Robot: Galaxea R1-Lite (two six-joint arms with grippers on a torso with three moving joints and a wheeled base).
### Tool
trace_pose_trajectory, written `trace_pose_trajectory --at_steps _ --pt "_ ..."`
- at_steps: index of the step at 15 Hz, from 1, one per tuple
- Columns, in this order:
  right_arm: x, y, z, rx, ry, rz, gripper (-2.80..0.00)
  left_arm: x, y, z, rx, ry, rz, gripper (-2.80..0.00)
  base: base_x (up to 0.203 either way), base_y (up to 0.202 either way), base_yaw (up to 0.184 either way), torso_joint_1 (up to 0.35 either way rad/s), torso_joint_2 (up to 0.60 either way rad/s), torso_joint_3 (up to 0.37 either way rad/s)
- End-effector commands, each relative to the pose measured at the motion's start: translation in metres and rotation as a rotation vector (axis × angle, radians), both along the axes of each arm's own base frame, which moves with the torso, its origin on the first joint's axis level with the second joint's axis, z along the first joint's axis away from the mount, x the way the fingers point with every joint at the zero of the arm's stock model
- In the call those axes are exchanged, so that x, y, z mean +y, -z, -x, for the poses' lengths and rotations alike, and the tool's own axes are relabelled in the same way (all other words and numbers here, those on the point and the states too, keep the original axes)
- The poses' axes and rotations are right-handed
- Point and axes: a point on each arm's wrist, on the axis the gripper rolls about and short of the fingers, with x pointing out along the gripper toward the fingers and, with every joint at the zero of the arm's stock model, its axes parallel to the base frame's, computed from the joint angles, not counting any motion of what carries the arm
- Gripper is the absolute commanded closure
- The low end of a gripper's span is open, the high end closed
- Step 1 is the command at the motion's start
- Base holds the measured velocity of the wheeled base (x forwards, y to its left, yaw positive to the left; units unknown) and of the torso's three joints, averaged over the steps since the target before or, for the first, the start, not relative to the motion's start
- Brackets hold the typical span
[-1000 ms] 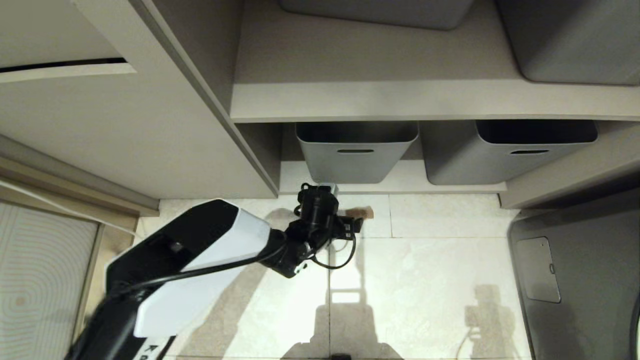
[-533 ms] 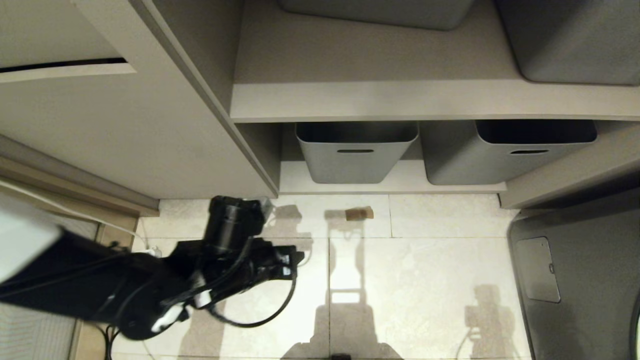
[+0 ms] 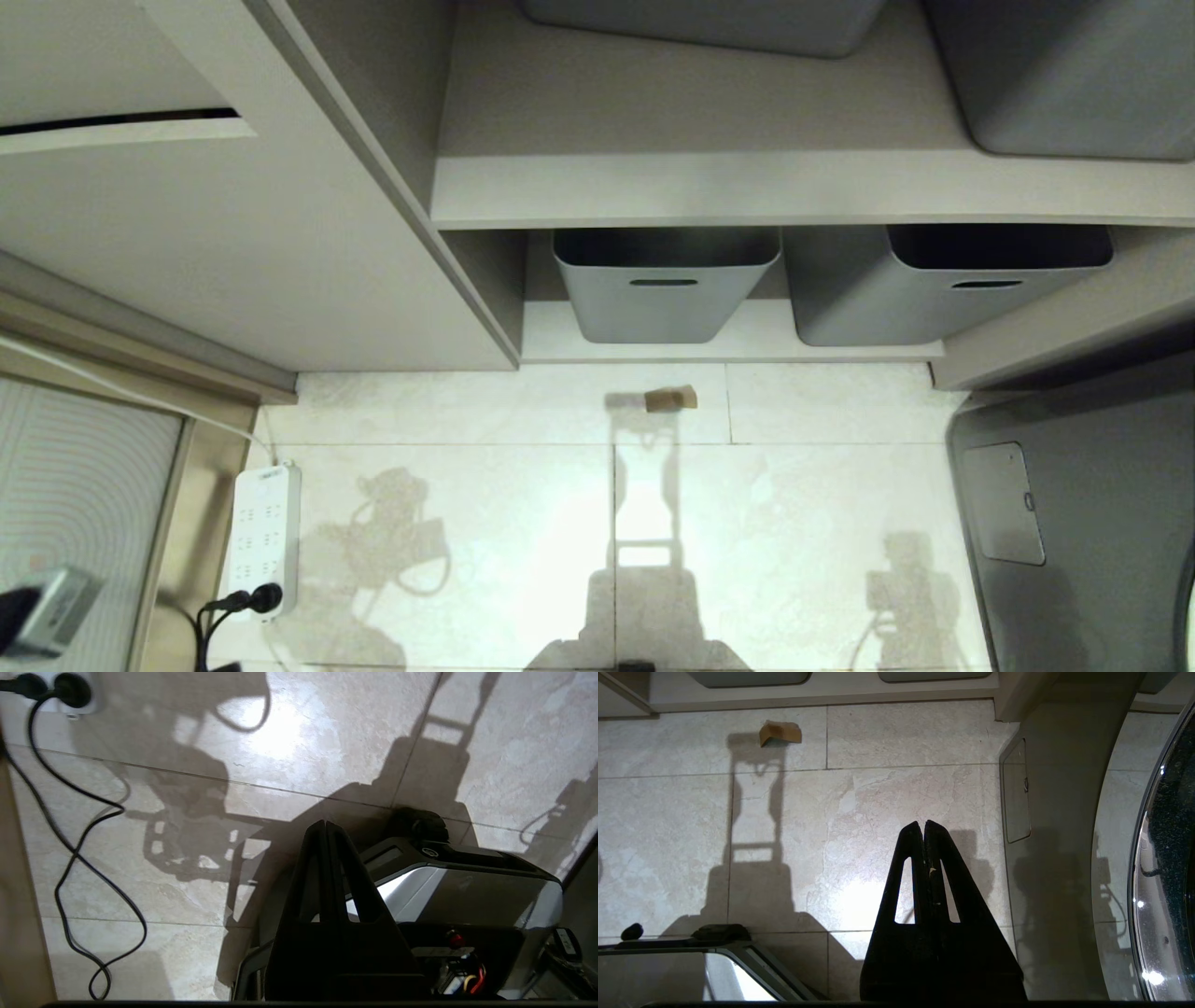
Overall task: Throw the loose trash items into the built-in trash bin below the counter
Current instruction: Pick up the garbage
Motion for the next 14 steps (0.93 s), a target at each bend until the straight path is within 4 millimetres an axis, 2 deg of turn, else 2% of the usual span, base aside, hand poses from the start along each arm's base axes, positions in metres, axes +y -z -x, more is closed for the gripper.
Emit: trace_pose_trajectory --at_steps 1,4,6,9,14 --pt "0.000 0.000 0.000 0.001 -0.002 0.000 0.00 0.011 0.007 0.049 -0.223 -0.068 0.016 0.00 0.000 0.000 0.000 0.000 0.00 0.000" --pt "0.000 0.000 0.000 0.001 0.000 0.000 0.00 0.014 0.020 0.083 -0.450 -0.060 -0.081 0.00 0.000 0.000 0.000 0.000 0.00 0.000" --pt "0.000 0.000 0.000 0.001 -0.001 -0.002 0.00 0.014 0.029 0.097 -0.596 -0.047 -0.182 0.00 0.000 0.000 0.000 0.000 0.00 0.000" --pt "0.000 0.000 0.000 -0.001 0.000 -0.003 0.00 0.013 0.036 0.098 -0.581 -0.026 -0.290 0.00 0.000 0.000 0.000 0.000 0.00 0.000" --pt "0.000 0.000 0.000 -0.002 0.000 -0.003 0.00 0.013 0.037 0.098 -0.590 -0.031 -0.290 0.00 0.000 0.000 0.000 0.000 0.00 0.000"
